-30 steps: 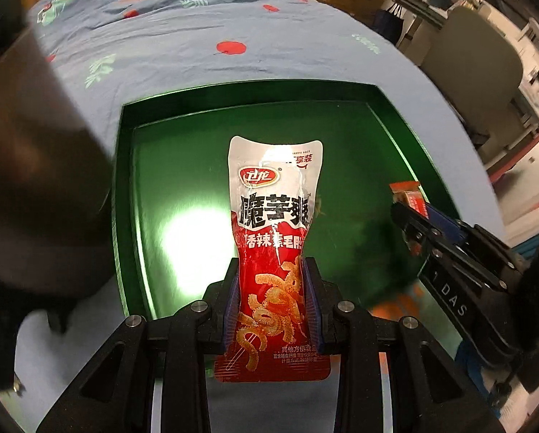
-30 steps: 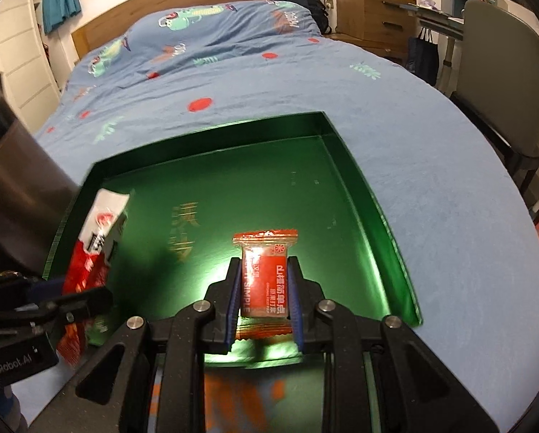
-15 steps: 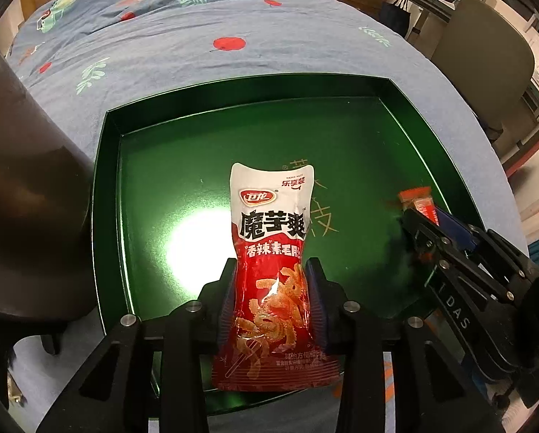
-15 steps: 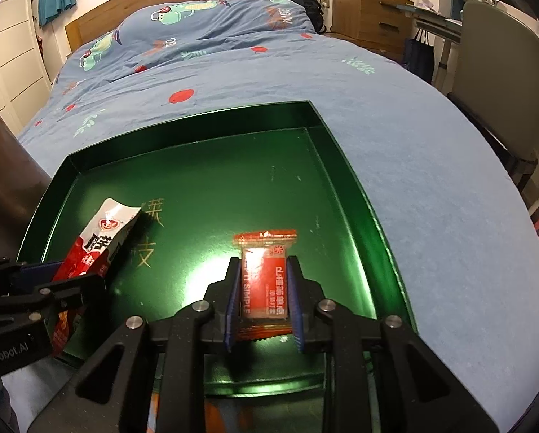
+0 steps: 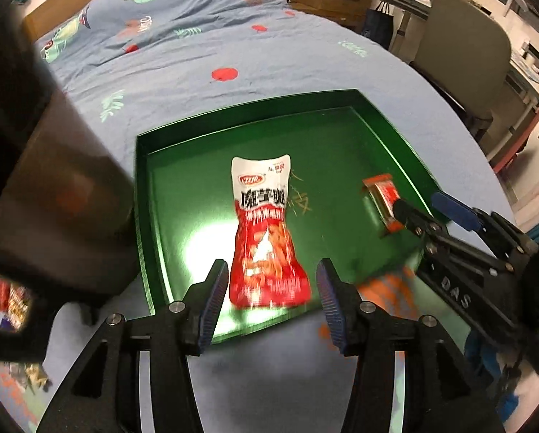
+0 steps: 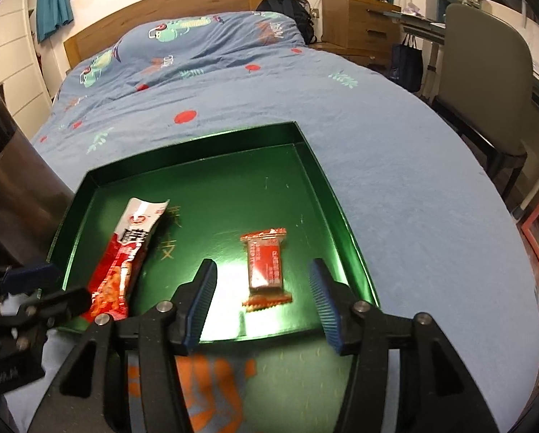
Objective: Organize snacks
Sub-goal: 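Open both tools to drop the red bag and red packet into the tray, then move both open tools back over the remaining snacks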
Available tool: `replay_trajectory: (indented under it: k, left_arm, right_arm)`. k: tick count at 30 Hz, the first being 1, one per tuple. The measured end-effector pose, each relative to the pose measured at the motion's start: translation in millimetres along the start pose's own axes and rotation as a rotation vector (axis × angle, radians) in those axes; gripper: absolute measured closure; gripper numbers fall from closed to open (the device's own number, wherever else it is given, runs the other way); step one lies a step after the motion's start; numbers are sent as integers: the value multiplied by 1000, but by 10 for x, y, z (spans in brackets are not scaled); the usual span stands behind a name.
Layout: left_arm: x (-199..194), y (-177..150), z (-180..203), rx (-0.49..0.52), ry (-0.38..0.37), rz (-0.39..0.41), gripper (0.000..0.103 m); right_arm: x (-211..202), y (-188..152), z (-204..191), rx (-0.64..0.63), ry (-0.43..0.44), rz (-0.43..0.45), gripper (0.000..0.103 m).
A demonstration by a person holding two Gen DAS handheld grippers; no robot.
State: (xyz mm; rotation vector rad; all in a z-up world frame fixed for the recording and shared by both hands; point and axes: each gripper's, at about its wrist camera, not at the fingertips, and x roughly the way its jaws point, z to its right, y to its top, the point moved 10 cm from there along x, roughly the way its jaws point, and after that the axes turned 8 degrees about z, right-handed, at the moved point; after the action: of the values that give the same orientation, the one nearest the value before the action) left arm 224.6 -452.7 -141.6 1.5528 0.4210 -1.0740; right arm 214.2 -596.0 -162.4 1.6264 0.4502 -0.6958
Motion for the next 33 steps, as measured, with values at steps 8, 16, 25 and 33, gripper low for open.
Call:
replay_trajectory:
  k: [8,16,25,33]
  left_arm:
    - [-562,-207,-188,3,5,35,52]
    - [-1138,-355,-600,-11,57,93,47]
    - [-1671,-580,-1282,-81,123,142,45]
    - [-1972,-888,-1866,-159,158,161,44]
  right_arm:
    - [-335,-61,-176,3,0,12,0]
    - [-699,-145,-550,-25,29,25,0]
    - [-1062,-290,-956,-41,55,38,0]
    - [-1317,-382,-1420,-91,90,46,0]
